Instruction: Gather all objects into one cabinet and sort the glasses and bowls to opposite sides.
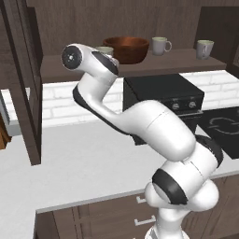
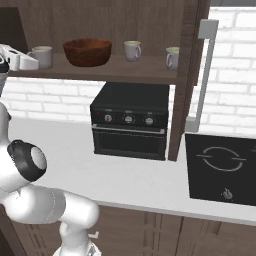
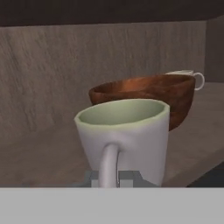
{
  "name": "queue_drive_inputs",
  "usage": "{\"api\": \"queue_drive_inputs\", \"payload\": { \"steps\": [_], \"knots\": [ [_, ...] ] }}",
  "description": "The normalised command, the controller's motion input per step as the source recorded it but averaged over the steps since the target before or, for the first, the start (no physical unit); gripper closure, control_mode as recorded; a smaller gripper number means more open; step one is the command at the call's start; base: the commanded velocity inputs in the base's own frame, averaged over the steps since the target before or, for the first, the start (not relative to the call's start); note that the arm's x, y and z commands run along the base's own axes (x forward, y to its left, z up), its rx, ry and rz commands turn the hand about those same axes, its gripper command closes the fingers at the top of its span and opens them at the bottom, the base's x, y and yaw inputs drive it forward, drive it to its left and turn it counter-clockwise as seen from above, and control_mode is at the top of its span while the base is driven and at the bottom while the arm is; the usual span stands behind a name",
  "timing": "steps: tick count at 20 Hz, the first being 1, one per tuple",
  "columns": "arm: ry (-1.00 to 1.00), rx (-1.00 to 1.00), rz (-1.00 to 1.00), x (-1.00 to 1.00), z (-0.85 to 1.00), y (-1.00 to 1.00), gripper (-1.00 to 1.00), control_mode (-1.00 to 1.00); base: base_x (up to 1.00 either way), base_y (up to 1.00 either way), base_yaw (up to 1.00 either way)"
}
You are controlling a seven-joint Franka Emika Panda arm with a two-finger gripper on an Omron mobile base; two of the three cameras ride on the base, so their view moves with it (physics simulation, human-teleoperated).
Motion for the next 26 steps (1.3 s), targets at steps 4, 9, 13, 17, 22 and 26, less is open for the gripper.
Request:
{"api": "queue_drive_inputs", "payload": {
  "steps": [4,9,13,17,22,26],
  "knots": [
    [0.00,0.00,0.00,-0.49,0.00,-0.81,1.00,-1.00,0.00,0.00,0.00],
    [0.00,0.00,0.00,-0.51,0.03,-0.77,1.00,-1.00,0.00,0.00,0.00],
    [0.00,0.00,0.00,-0.17,0.01,-0.70,1.00,-1.00,0.00,0.00,0.00],
    [0.01,0.00,-0.01,0.00,0.00,-0.75,1.00,-1.00,0.00,0.00,0.00],
    [0.02,0.00,-0.02,0.01,0.00,-0.71,1.00,-1.00,0.00,0.00,0.00],
    [0.01,0.00,0.00,0.11,0.00,-0.71,1.00,-1.00,0.00,0.00,0.00]
  ]
}}
